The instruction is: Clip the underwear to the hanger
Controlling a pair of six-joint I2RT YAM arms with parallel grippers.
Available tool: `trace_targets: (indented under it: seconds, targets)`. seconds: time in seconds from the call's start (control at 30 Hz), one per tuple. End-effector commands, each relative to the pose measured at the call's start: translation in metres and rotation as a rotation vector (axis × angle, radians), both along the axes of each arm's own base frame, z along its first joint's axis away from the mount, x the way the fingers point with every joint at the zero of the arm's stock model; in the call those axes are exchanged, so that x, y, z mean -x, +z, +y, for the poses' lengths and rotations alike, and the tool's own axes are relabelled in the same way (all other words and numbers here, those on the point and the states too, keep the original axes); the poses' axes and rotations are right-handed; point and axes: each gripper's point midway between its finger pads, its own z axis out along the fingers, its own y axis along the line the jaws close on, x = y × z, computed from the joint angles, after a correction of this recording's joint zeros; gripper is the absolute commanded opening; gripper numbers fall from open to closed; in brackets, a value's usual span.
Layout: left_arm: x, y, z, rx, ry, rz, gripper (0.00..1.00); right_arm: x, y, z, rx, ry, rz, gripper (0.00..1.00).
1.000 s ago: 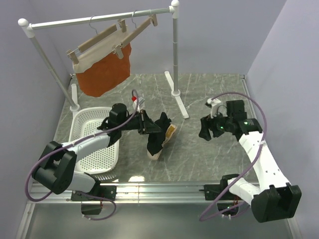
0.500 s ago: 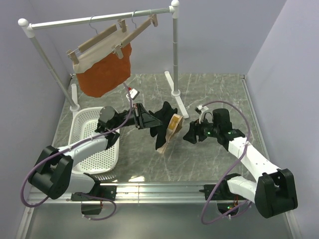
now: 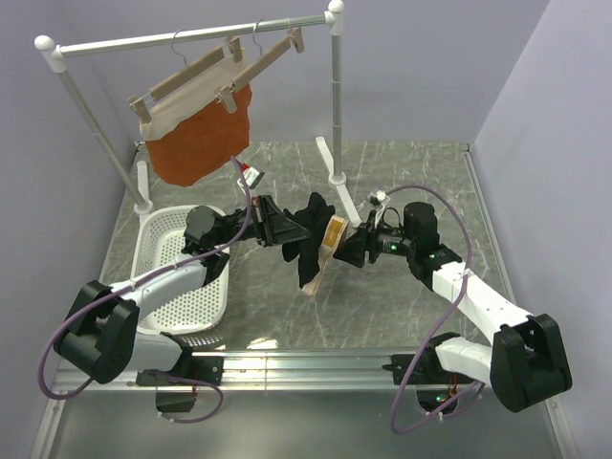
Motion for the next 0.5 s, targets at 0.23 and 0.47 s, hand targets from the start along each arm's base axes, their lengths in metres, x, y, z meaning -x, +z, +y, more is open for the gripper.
trace_targets:
  seconds: [0.23,0.47]
  targets:
    - [0.011,0.037,0.003,0.09,-0.035,-0.154,0.0,-0.037,0.022,0.003,-0.057,-0.112,-0.097,0.47]
    - [0.019,0.017,0.006,0.003,-0.03,-0.199,0.18,-0.05,0.071,0.002,-0.113,-0.103,-0.148,0.0]
